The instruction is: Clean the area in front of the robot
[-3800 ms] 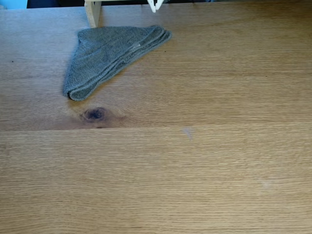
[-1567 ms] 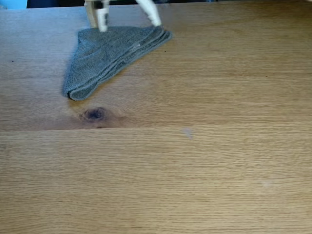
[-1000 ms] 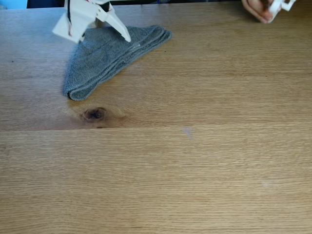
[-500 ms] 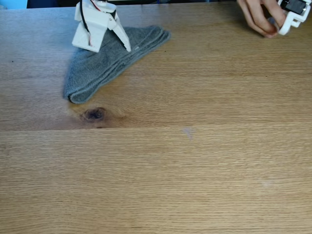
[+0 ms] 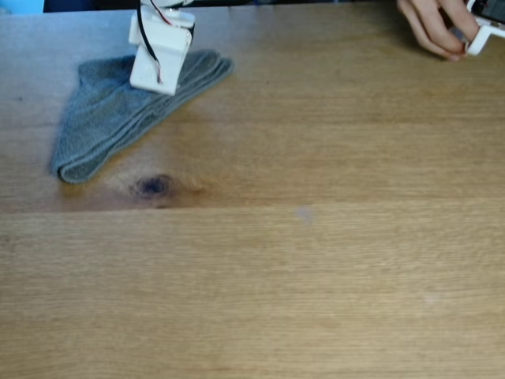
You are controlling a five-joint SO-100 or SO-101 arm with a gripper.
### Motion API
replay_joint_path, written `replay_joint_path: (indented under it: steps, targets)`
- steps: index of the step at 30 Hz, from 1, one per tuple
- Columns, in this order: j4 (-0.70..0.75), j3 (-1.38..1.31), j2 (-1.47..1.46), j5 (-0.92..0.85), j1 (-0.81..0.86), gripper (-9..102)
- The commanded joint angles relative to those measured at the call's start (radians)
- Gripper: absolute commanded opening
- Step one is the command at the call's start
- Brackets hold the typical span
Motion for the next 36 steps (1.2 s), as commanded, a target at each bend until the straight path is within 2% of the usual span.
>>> replay_joint_path:
  steps: [1, 5, 14, 23, 34, 35, 36]
  targets:
    - [0.034, -0.005, 0.035, 0.018, -0.003, 0]
    - [0.074, -0.003, 0.135, 0.072, -0.017, 0]
    - [0.304, -0.017, 0.584, 0.236, -0.067, 0]
    - [0.465, -0.018, 0.957, 0.275, -0.129, 0]
    - [0.597, -0.018, 1.172, 0.259, -0.179, 0]
    - [0.621, -0.018, 1.167, 0.244, -0.178, 7]
    - [0.644, -0.018, 1.155, 0.225, -0.172, 19]
